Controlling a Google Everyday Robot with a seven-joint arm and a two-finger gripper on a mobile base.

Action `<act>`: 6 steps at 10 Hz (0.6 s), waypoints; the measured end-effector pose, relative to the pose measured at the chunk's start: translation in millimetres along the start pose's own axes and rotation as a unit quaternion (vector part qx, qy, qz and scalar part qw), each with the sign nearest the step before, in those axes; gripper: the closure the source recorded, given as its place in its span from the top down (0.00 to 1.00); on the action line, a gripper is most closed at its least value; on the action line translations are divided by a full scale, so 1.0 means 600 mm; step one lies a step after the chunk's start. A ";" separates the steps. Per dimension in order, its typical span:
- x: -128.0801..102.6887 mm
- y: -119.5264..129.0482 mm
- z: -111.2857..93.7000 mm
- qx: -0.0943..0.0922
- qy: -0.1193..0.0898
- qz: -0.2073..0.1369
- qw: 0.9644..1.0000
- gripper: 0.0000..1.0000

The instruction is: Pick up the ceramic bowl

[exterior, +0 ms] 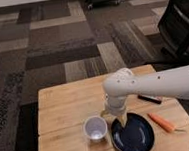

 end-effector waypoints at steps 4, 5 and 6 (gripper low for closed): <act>-0.018 -0.011 0.006 0.024 -0.015 0.010 1.000 0.20; -0.025 -0.012 -0.010 0.026 -0.028 0.012 0.999 0.04; -0.027 -0.005 -0.027 0.020 -0.037 0.010 0.999 0.00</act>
